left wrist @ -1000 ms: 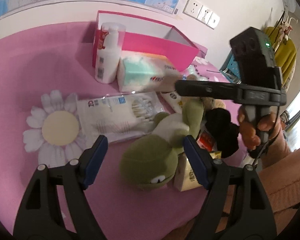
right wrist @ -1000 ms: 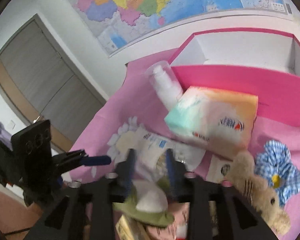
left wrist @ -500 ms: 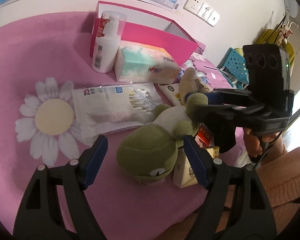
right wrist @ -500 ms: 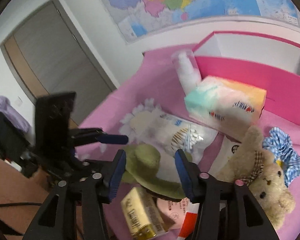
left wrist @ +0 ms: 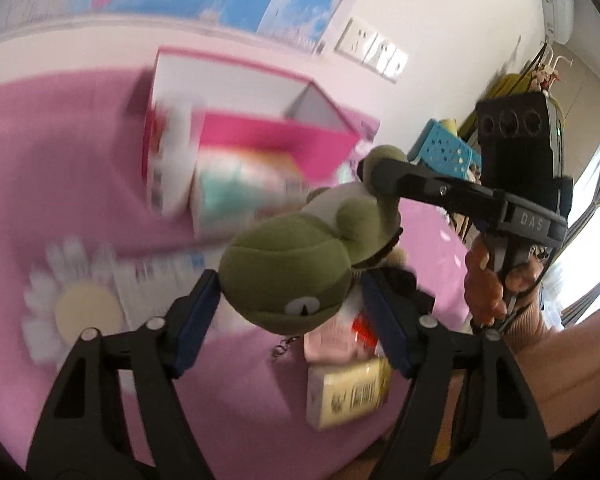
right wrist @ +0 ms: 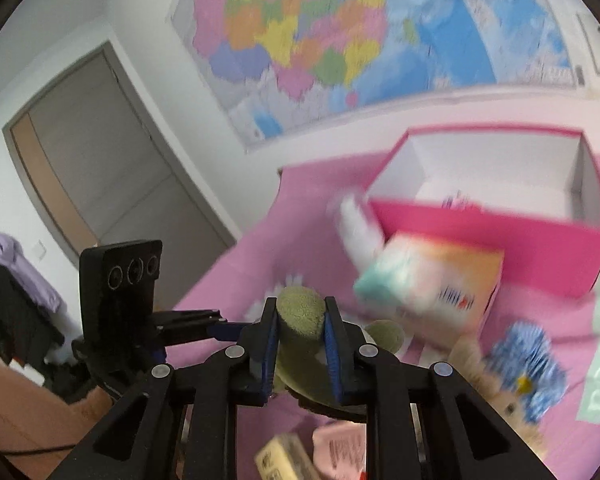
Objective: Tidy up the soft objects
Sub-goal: 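Lift the dinosaur into the pink box and release it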
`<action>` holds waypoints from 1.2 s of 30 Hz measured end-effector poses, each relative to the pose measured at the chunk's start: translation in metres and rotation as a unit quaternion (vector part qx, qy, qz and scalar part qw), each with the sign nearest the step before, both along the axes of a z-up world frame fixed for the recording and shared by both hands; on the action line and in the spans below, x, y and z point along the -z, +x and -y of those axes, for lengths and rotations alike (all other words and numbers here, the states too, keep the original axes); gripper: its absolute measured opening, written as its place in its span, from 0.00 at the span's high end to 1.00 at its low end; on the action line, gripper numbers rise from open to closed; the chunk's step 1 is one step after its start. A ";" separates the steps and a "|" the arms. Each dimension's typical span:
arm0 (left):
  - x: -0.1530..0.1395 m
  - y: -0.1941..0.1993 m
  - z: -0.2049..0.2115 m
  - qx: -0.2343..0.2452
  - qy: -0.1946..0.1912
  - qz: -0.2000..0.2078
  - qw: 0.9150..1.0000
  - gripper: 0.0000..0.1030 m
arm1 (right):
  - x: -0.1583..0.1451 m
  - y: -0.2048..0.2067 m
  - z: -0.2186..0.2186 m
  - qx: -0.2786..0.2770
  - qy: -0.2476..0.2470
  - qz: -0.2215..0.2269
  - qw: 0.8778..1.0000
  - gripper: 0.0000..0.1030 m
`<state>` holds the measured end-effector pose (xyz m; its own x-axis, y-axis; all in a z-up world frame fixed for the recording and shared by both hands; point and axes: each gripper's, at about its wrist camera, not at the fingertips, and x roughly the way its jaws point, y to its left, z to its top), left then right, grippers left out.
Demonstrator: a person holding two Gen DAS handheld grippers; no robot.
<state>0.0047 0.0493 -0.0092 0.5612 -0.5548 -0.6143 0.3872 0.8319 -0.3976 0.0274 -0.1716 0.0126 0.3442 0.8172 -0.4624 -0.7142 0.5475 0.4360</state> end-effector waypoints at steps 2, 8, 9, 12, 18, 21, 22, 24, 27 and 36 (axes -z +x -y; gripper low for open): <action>-0.015 0.011 0.000 -0.003 0.001 0.017 1.000 0.34 | -0.014 0.007 0.004 0.013 0.013 0.014 1.000 0.80; -0.058 0.051 0.003 -0.011 0.017 0.060 0.998 0.35 | -0.053 0.035 0.010 0.047 0.046 0.060 0.996 0.80; -0.064 0.059 0.004 -0.013 0.024 0.065 0.998 0.35 | -0.057 0.041 0.009 0.052 0.049 0.066 0.995 0.80; -0.078 0.086 0.004 -0.024 0.040 0.070 0.996 0.35 | -0.068 0.060 0.006 0.064 0.054 0.079 0.993 0.80; -0.082 0.135 0.007 -0.038 0.070 0.059 0.995 0.35 | -0.068 0.104 0.004 0.085 0.067 0.063 0.992 0.80; -0.077 0.157 0.011 -0.041 0.088 0.043 0.994 0.35 | -0.060 0.126 0.002 0.094 0.066 0.047 0.992 0.80; -0.075 0.162 0.011 -0.042 0.094 0.039 0.994 0.35 | -0.056 0.134 0.000 0.097 0.064 0.041 0.992 0.80; -0.070 0.172 0.012 -0.043 0.104 0.029 0.993 0.35 | -0.049 0.146 -0.001 0.101 0.063 0.028 0.992 0.80; -0.063 0.185 0.013 -0.045 0.120 0.018 0.992 0.35 | -0.037 0.161 -0.003 0.107 0.062 0.012 0.992 0.80; -0.043 0.209 0.011 -0.081 0.155 -0.014 0.985 0.35 | 0.005 0.193 -0.018 0.122 0.004 -0.039 0.992 0.69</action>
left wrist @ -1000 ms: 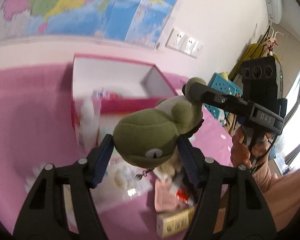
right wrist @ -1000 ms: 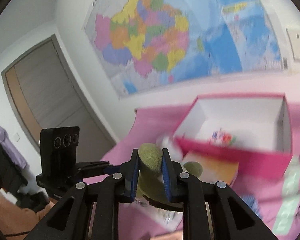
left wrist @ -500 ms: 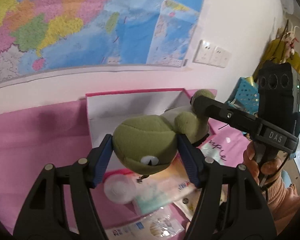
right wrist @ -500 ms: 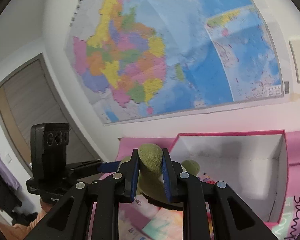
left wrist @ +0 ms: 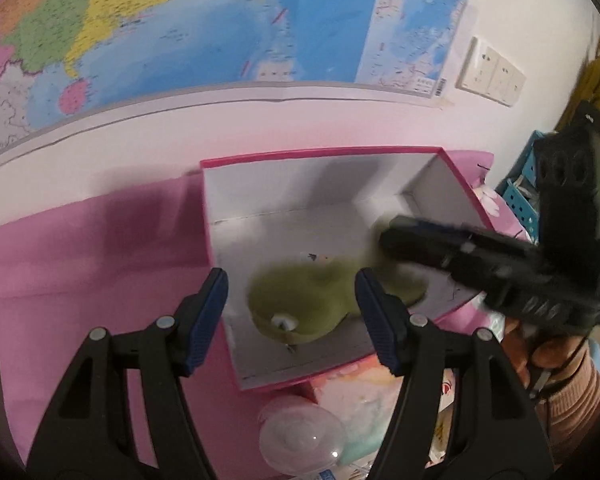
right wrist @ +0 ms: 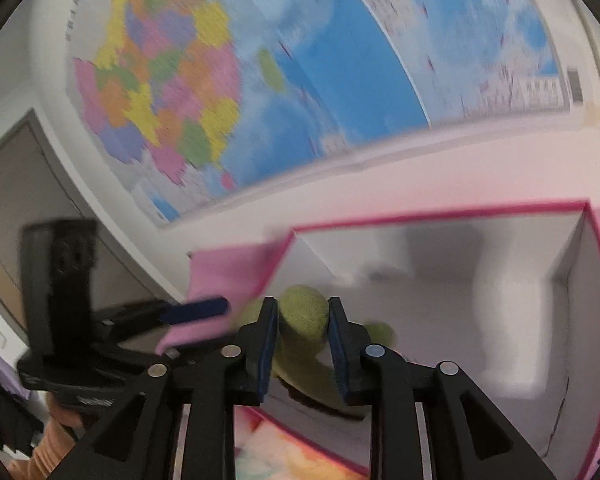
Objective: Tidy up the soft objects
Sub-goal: 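Lift the dinosaur into the pink box and release it, then grasp the cotton-swab bag with the right gripper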
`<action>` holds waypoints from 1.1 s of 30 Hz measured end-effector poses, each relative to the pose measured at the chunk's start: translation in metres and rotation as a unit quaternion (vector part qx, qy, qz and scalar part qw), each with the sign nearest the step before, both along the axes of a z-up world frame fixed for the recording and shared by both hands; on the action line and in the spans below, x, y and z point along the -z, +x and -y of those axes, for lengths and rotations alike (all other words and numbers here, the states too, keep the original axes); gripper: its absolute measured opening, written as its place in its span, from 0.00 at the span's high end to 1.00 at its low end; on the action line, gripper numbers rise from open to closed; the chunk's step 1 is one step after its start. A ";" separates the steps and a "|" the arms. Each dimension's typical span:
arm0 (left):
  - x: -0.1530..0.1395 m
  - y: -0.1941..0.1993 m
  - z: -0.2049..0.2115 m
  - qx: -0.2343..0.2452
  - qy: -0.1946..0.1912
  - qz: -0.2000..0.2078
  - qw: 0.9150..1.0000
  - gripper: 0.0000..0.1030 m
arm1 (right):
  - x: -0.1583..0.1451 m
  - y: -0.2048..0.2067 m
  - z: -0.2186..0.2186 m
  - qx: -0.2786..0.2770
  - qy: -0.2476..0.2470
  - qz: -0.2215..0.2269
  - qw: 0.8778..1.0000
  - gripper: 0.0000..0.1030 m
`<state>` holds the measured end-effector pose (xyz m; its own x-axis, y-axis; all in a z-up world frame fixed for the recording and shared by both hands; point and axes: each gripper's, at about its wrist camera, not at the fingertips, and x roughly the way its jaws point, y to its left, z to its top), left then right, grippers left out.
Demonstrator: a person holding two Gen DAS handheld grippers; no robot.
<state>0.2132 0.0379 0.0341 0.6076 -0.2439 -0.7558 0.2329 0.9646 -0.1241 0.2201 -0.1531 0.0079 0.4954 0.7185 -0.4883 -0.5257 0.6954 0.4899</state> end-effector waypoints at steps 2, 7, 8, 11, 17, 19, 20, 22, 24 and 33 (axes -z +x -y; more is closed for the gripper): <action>-0.004 -0.004 -0.002 -0.009 0.001 0.010 1.000 0.35 | 0.008 0.001 -0.002 0.013 -0.031 -0.010 0.999 0.64; -0.021 -0.035 -0.008 -0.022 -0.005 0.054 0.998 0.34 | 0.004 -0.016 0.009 0.020 -0.062 0.002 0.998 0.63; -0.023 -0.040 -0.010 -0.019 -0.011 0.060 0.998 0.33 | 0.002 -0.021 0.013 0.018 -0.062 0.005 0.998 0.62; -0.031 -0.067 -0.011 -0.005 -0.024 0.083 0.996 0.31 | -0.007 -0.039 0.026 0.015 -0.060 0.016 0.998 0.56; -0.036 -0.119 -0.006 0.032 -0.046 0.110 0.992 0.27 | -0.024 -0.081 0.051 -0.005 -0.048 0.037 0.998 0.54; -0.033 -0.134 -0.003 0.046 -0.053 0.109 0.991 0.27 | -0.027 -0.096 0.059 -0.013 -0.043 0.042 0.998 0.54; -0.032 -0.140 -0.002 0.049 -0.051 0.111 0.991 0.27 | -0.028 -0.103 0.063 -0.017 -0.039 0.042 0.998 0.53; -0.026 -0.152 0.001 0.054 -0.047 0.107 0.992 0.27 | -0.028 -0.115 0.069 -0.026 -0.035 0.043 0.998 0.53; -0.018 -0.163 0.003 0.054 -0.038 0.099 0.993 0.27 | -0.026 -0.128 0.074 -0.035 -0.032 0.039 0.998 0.53; 0.045 -0.184 -0.021 0.004 -0.030 0.015 0.999 0.27 | 0.011 -0.181 0.035 -0.136 -0.062 -0.004 0.989 0.55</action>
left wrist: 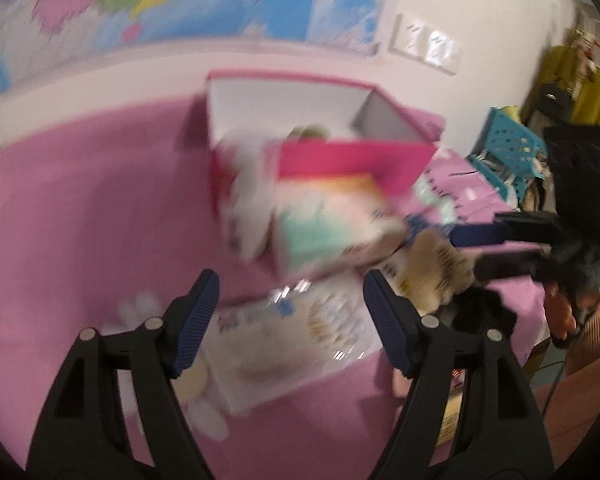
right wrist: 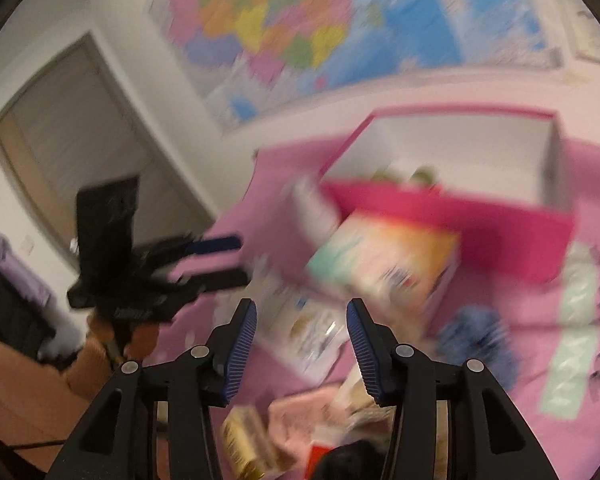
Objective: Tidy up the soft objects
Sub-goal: 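Grasp the cotton-swab bag with the right gripper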
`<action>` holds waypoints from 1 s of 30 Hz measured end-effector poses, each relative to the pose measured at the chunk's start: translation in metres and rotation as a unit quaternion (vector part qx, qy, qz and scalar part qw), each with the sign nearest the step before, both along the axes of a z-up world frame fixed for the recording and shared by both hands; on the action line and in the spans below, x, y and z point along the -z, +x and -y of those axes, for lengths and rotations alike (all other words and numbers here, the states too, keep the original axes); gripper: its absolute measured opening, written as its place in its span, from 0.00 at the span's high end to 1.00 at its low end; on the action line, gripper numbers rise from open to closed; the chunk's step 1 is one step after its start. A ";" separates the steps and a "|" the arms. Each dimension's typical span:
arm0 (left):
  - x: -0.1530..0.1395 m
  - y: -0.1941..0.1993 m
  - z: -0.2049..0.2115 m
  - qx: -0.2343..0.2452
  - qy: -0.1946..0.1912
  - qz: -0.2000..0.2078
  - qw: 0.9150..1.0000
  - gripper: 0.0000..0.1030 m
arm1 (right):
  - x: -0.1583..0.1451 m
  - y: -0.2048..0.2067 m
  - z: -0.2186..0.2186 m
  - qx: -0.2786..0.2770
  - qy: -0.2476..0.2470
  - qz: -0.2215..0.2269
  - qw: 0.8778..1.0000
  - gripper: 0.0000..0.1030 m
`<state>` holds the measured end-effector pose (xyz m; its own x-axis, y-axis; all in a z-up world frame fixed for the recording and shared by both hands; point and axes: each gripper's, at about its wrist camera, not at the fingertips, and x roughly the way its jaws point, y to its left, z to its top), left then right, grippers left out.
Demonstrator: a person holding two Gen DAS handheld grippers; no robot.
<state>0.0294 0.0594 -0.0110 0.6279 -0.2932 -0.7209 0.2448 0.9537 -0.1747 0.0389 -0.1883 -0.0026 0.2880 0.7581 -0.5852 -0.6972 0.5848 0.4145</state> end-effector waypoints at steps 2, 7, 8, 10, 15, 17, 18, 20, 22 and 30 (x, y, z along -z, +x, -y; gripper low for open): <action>0.013 -0.002 -0.008 -0.016 -0.001 -0.020 1.000 0.27 | 0.013 -0.005 -0.018 -0.019 -0.025 -0.010 0.999 0.56; 0.033 -0.010 -0.019 -0.031 -0.003 -0.046 0.998 0.27 | 0.043 0.002 -0.049 -0.020 -0.075 -0.045 0.996 0.60; 0.037 -0.010 -0.021 -0.032 -0.005 -0.050 0.998 0.27 | 0.046 0.004 -0.053 -0.018 -0.083 -0.049 0.995 0.60; 0.043 -0.010 -0.023 -0.034 -0.010 -0.059 0.998 0.27 | 0.054 0.008 -0.061 -0.005 -0.105 -0.057 0.993 0.60; 0.054 -0.008 -0.026 -0.031 -0.024 -0.076 0.996 0.27 | 0.069 0.015 -0.071 0.025 -0.147 -0.069 0.986 0.59; 0.058 -0.007 -0.027 -0.029 -0.032 -0.082 0.996 0.27 | 0.071 0.014 -0.075 0.022 -0.145 -0.070 0.987 0.59; 0.061 -0.006 -0.027 -0.026 -0.038 -0.086 0.995 0.27 | 0.072 0.014 -0.077 0.020 -0.143 -0.071 0.987 0.59; 0.064 -0.006 -0.027 -0.021 -0.048 -0.094 0.994 0.27 | 0.075 0.016 -0.083 0.020 -0.143 -0.071 0.987 0.59; 0.065 -0.009 -0.026 -0.019 -0.047 -0.090 0.995 0.27 | 0.074 0.021 -0.088 0.025 -0.140 -0.067 0.988 0.58; 0.064 -0.009 -0.026 -0.007 -0.080 -0.097 0.992 0.30 | 0.076 0.017 -0.082 0.050 -0.107 -0.062 0.991 0.70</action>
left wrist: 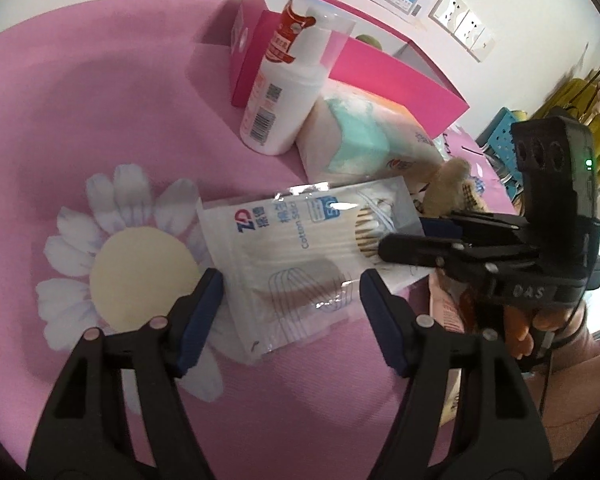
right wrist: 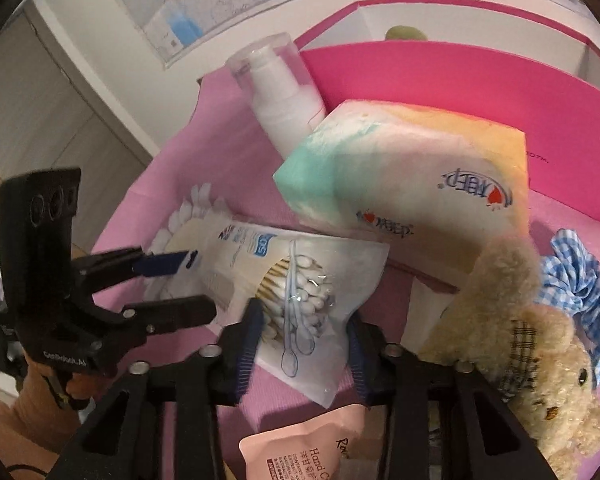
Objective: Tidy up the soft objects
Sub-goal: 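Grasp the cotton-swab bag with the right gripper, then carry the cotton-swab bag into the pink box and release it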
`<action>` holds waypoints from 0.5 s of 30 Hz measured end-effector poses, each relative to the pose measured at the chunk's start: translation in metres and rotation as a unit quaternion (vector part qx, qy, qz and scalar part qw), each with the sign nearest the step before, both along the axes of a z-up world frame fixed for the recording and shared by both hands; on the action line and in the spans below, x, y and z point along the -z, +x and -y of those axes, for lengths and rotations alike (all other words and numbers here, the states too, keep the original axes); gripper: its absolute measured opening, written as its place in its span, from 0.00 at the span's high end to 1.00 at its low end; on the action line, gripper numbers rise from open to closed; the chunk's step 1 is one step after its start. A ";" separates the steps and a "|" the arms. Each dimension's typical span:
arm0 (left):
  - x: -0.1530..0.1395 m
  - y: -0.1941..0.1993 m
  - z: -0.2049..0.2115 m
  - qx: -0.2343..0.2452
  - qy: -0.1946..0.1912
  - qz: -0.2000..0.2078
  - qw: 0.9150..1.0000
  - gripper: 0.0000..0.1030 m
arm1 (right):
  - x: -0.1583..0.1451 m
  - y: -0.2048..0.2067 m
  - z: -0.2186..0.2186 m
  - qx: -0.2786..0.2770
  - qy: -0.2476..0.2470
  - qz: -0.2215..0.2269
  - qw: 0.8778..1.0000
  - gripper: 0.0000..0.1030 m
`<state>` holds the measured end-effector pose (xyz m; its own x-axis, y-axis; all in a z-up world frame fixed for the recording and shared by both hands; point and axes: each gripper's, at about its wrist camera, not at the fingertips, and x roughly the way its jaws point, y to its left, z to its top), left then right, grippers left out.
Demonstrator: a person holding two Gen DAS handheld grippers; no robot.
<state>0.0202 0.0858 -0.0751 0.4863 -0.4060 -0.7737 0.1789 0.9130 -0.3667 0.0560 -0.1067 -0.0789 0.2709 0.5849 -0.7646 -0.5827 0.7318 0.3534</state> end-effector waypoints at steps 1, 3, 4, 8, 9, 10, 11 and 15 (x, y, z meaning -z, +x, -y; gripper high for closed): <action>0.000 0.000 -0.001 -0.001 -0.008 -0.001 1.000 0.30 | 0.001 0.001 0.003 0.005 0.007 -0.004 1.000 0.71; 0.000 0.000 -0.002 -0.001 -0.018 -0.002 1.000 0.30 | -0.001 0.001 0.009 0.011 0.020 -0.006 1.000 0.75; 0.000 0.000 -0.002 -0.001 -0.020 -0.002 1.000 0.30 | -0.003 0.000 0.011 0.011 0.024 -0.004 1.000 0.76; 0.000 0.001 -0.001 0.002 -0.038 -0.005 0.999 0.30 | -0.012 -0.006 0.021 0.009 0.034 0.020 0.999 0.81; 0.000 0.002 -0.001 0.003 -0.043 -0.005 0.999 0.30 | -0.015 -0.008 0.024 0.010 0.036 0.027 0.999 0.82; 0.000 0.002 0.000 0.004 -0.048 -0.004 0.999 0.30 | -0.019 -0.009 0.026 0.008 0.042 0.033 0.999 0.83; -0.001 0.004 0.003 0.004 -0.053 -0.003 0.999 0.30 | -0.023 -0.011 0.030 0.006 0.047 0.039 0.998 0.85; -0.011 0.004 0.007 0.009 -0.076 0.011 0.997 0.33 | -0.039 -0.014 0.040 0.006 0.064 0.060 0.996 0.88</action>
